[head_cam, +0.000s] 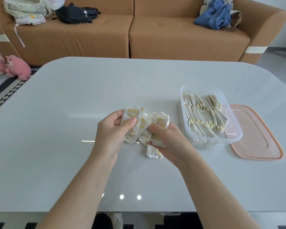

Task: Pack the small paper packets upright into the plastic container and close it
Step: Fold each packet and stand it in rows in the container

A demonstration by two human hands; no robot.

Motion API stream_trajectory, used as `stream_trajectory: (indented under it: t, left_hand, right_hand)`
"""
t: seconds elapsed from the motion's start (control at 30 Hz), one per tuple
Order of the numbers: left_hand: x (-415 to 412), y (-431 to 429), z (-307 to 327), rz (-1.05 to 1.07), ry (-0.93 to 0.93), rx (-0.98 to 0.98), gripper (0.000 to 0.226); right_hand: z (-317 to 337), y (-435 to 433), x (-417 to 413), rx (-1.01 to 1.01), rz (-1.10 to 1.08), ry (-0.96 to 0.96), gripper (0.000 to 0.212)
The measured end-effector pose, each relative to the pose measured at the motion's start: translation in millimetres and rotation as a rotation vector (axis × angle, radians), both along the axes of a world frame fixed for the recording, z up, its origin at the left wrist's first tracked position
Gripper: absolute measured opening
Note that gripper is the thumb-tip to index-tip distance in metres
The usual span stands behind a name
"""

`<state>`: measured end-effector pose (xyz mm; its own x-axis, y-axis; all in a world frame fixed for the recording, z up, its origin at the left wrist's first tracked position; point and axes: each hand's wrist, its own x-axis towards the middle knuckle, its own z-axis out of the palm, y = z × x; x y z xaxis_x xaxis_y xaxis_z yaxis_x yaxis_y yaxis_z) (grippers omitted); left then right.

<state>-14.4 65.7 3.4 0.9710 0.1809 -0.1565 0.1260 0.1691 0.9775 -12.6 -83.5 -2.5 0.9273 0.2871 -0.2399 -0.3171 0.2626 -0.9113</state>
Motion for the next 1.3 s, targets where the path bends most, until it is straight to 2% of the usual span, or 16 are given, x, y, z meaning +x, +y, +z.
stream_trajectory:
  t: [0.17, 0.4, 0.53, 0.6, 0.77, 0.9, 0.97, 1.03, 1.1, 1.3]
  left_hand:
    - [0, 1, 0, -0.078, -0.038, 0.152, 0.018]
    - [2, 11, -4, -0.116, 0.026, 0.328, 0.009]
    - [5, 27, -8, -0.16, -0.061, 0.757, 0.017]
    - [6, 30, -4, -0.198, -0.148, 0.799, 0.011]
    - [3, 27, -1, -0.323, -0.302, 0.818, 0.01]
    - [2, 25, -4, -0.319, -0.266, 0.836, 0.011]
    - [3, 23, -5, -0.302, -0.249, 0.862, 0.005]
    - [4, 22, -7, -0.271, -0.218, 0.847, 0.015]
    - [5, 22, -8, -0.212, -0.167, 0.742, 0.021]
    - [4, 5, -9, -0.014, 0.04, 0.265, 0.007]
  right_hand:
    - [-3, 0, 2, -0.024, -0.06, -0.024, 0.025]
    - [-2, -1, 4, 0.039, -0.189, -0.022, 0.011]
    - [-6, -7, 9, -0.113, -0.222, 0.017, 0.013]
    - [-10, -9, 11, -0.209, -0.213, 0.04, 0.009]
    - [-11, -6, 9, -0.273, -0.08, 0.024, 0.013]
    - [-10, -5, 7, -0.248, -0.024, 0.026, 0.021]
    - [-8, -5, 5, -0.201, -0.011, 0.029, 0.016]
    - [-5, -6, 5, -0.152, -0.014, 0.033, 0.009]
    - [-3, -6, 4, -0.096, -0.029, 0.048, 0.013]
    - [-4, -1, 3, -0.004, -0.024, 0.032, 0.018]
